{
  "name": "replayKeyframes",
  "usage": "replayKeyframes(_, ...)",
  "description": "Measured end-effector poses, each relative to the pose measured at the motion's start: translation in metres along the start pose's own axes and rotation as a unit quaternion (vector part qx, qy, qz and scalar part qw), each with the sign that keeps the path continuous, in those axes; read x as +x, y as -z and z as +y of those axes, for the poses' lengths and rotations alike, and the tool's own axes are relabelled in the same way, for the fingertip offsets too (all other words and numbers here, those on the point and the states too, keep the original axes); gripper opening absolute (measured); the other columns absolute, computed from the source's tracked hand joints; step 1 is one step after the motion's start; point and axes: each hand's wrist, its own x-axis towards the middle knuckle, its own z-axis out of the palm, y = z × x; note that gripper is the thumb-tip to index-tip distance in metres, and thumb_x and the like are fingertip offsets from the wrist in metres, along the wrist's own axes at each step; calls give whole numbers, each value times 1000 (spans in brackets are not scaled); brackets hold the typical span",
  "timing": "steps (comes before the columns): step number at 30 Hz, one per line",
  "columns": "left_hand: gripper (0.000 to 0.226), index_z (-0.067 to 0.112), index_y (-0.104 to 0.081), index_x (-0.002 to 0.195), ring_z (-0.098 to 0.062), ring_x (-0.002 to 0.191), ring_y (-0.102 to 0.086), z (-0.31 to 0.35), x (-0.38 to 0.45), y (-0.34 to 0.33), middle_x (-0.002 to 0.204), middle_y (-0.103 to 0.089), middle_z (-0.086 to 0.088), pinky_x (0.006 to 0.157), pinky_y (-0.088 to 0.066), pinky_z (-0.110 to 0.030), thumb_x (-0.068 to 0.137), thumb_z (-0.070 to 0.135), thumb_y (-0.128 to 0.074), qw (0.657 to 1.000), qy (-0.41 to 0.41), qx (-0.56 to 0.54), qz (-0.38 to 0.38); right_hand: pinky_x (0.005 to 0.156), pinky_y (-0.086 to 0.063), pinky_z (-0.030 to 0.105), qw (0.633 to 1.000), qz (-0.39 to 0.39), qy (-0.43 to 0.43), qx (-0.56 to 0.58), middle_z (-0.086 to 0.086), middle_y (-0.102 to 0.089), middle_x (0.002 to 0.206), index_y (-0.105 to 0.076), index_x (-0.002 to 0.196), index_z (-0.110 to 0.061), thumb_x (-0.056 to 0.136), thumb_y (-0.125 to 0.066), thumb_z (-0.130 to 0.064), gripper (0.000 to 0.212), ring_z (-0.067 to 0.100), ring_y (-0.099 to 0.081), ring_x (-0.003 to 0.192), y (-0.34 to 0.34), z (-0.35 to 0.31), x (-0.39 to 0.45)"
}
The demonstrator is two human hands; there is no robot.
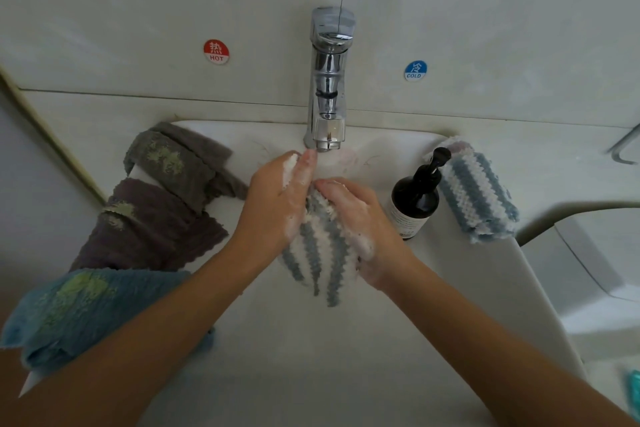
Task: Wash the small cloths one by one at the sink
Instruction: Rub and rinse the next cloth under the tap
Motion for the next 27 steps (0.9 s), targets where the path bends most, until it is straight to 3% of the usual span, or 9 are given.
replayKeyframes(4,42,19,-38,60,0,49,-38,-1,2,1,53,-38,12,52,-33,-14,100,30,-47,999,-8,23,23,57,-49,10,999,-5,-28,32,-9,-72,78,-61,112,-1,104,-44,-29,34,1,-69,70,5,1,-1)
replayKeyframes(6,42,21,-36,60,-1,49,-39,-3,2,1,53,-38,11,51,-33,-14,99,31,-50,997,-16,54,46,60,-53,17,997,18,-34,61,-4,-73,69,-68,84,-15,102,-47,-32,33,3,-68,61,3,-1,-1)
replayKeyframes(8,42,24,-36,59,-2,49,-42,-4,-1,1,53,-40,10,50,-33,-15,98,32,-51,993,-31,94,65,61,-53,28,994,75,-12,76,0,-67,61,-61,61,-10,101,-50,-34,48,15,-65,58,0,1,3)
replayKeyframes(11,37,24,-40,64,-6,46,-44,-2,-7,-5,52,-43,9,49,-35,-20,97,39,-44,981,-67,172,61,54,-36,35,981,162,85,61,11,-44,61,-44,62,3,96,-50,-33,50,25,-42,57,-5,4,9)
replayKeyframes(15,40,16,-52,69,-15,41,-49,4,-30,-27,49,-50,5,44,-41,-27,93,41,-34,954,-161,252,36,49,-22,33,961,247,105,61,-3,-29,50,-33,53,-21,101,-46,-17,50,14,-28,47,-3,2,14)
replayKeyframes(17,45,15,-56,73,-18,53,-58,12,-33,-35,59,-59,0,52,-48,-30,92,46,-29,982,-74,174,28,47,-19,32,962,236,102,88,-7,-30,46,-34,50,-25,101,-45,-12,53,9,-28,43,-6,4,12)
replayKeyframes(20,39,22,-46,65,-9,54,-52,6,-12,-32,59,-51,2,51,-39,-12,98,40,-37,989,59,106,84,44,-30,25,974,198,105,32,-9,-41,45,-43,53,-20,101,-48,-14,48,6,-39,42,-21,10,-4)
replayKeyframes(24,39,25,-47,63,-10,55,-53,1,-23,-30,58,-50,5,55,-42,-21,101,30,-44,989,70,90,97,47,-34,18,978,178,104,-30,-13,-45,48,-44,58,-18,103,-44,-17,45,1,-42,43,-21,12,1)
replayKeyframes(27,38,25,-50,66,-10,62,-61,13,-38,-40,63,-56,2,61,-50,-25,101,36,-41,991,81,40,94,47,-33,31,972,190,120,-61,4,-40,57,-42,67,-1,103,-41,-13,38,10,-37,47,-15,13,14)
